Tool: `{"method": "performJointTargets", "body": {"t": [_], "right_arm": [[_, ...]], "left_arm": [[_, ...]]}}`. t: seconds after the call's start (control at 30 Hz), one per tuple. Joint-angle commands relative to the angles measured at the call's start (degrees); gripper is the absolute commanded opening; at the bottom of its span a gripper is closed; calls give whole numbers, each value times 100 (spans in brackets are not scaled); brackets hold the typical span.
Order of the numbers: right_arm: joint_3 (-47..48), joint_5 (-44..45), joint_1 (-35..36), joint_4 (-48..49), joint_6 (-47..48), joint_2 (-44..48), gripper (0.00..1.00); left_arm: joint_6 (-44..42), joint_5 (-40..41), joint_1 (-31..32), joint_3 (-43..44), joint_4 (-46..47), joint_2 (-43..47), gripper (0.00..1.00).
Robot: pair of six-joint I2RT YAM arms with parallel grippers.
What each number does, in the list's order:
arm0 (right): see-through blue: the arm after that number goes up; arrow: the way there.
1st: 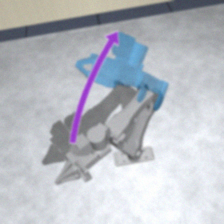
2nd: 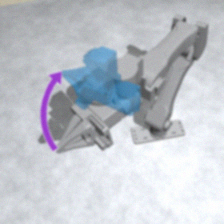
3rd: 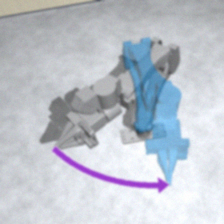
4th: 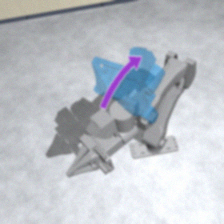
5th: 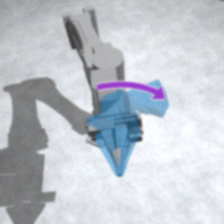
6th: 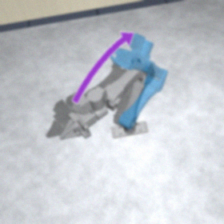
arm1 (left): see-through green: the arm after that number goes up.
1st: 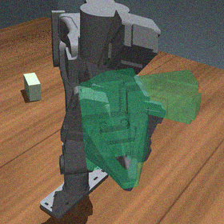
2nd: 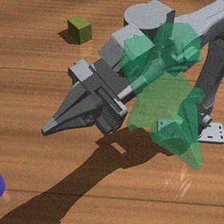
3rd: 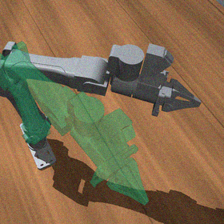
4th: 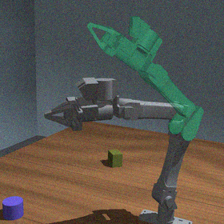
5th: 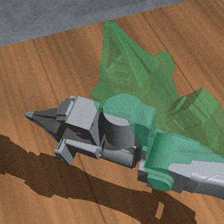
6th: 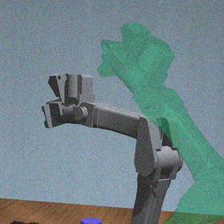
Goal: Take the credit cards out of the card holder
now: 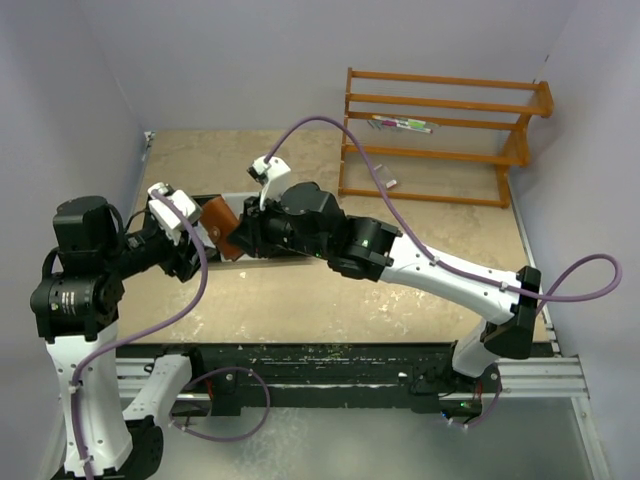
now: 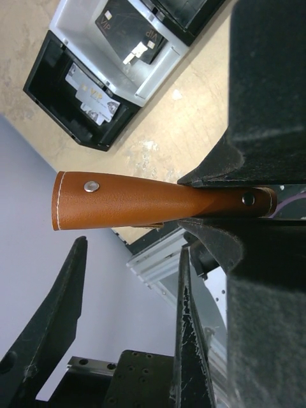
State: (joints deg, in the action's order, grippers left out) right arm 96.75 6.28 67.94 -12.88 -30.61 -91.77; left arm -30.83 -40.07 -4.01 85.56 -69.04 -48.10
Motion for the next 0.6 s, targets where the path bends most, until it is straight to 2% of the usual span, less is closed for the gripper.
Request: {"method": "performJointTargets", "body": {"t": [0.0, 0.33, 0.47, 0.57], "right_arm": [[277, 107, 121, 496, -252, 94, 0], [504, 77, 363, 571, -353, -119, 0], [535, -28, 435, 661, -409, -146, 0], [532, -48, 497, 664, -411, -147, 0]], "left_arm": [[126, -279, -8, -94, 260, 42, 73], [42, -228, -7, -263, 347, 175, 67], [-84, 44, -3, -511, 472, 261, 57], [-88, 407, -3, -623, 683, 313, 44]]}}
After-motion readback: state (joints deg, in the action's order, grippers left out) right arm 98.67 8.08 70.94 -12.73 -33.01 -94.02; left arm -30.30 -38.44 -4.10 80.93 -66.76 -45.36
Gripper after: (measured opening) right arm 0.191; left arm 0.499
